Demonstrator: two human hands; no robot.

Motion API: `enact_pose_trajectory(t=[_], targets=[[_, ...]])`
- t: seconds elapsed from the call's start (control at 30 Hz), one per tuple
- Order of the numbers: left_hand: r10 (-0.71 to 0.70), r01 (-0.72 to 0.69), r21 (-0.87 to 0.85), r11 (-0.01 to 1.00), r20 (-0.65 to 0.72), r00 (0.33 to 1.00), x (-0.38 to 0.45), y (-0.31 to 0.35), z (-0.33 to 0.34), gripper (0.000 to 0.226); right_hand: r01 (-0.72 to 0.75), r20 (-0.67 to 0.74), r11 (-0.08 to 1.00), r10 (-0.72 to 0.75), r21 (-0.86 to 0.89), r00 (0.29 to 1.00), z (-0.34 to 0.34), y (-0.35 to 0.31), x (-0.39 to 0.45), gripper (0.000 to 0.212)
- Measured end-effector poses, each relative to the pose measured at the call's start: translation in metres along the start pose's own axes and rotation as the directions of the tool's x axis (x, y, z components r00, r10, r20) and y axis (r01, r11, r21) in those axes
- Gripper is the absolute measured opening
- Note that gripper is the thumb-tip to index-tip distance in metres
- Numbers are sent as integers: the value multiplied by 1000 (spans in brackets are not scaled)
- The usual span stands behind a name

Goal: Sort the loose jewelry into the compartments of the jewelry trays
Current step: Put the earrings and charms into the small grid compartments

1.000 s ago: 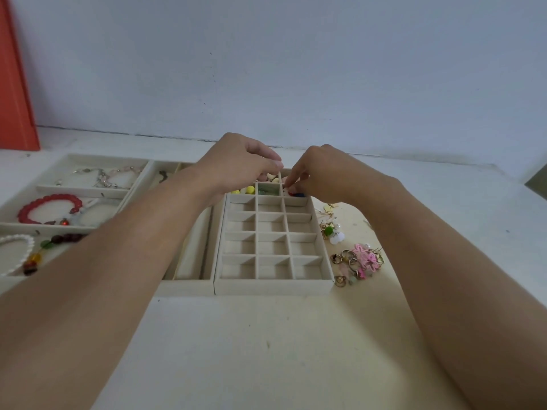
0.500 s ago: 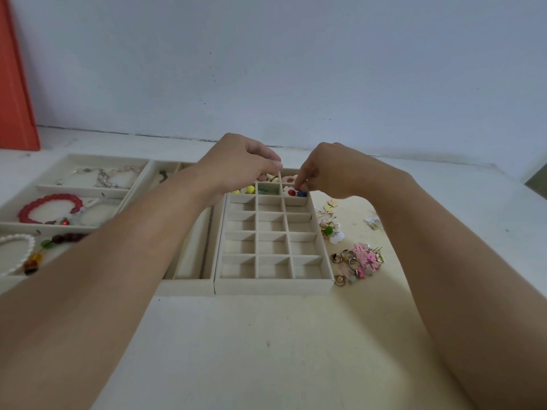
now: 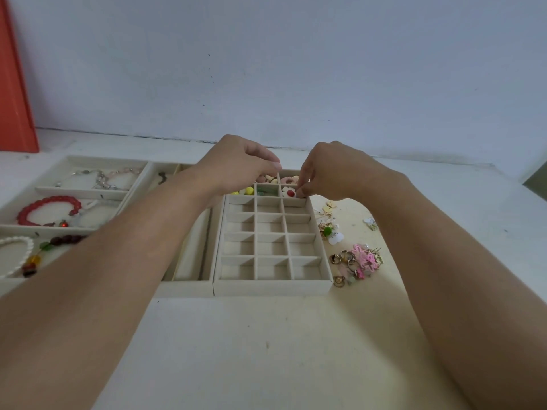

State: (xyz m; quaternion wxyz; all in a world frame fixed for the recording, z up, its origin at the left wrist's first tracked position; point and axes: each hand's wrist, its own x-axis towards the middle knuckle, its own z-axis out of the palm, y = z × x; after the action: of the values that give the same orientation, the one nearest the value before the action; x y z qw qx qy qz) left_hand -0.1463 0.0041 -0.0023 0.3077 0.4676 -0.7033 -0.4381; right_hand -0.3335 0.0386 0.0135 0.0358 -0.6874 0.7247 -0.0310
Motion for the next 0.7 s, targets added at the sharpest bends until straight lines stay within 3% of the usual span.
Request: enact_pose_trajectory(t=[0.7], targets=[[13,-13,2,1000,-1,1000,-1,1,-1,4,-11,-92,996,3,-93,996,9,-3,3,9]])
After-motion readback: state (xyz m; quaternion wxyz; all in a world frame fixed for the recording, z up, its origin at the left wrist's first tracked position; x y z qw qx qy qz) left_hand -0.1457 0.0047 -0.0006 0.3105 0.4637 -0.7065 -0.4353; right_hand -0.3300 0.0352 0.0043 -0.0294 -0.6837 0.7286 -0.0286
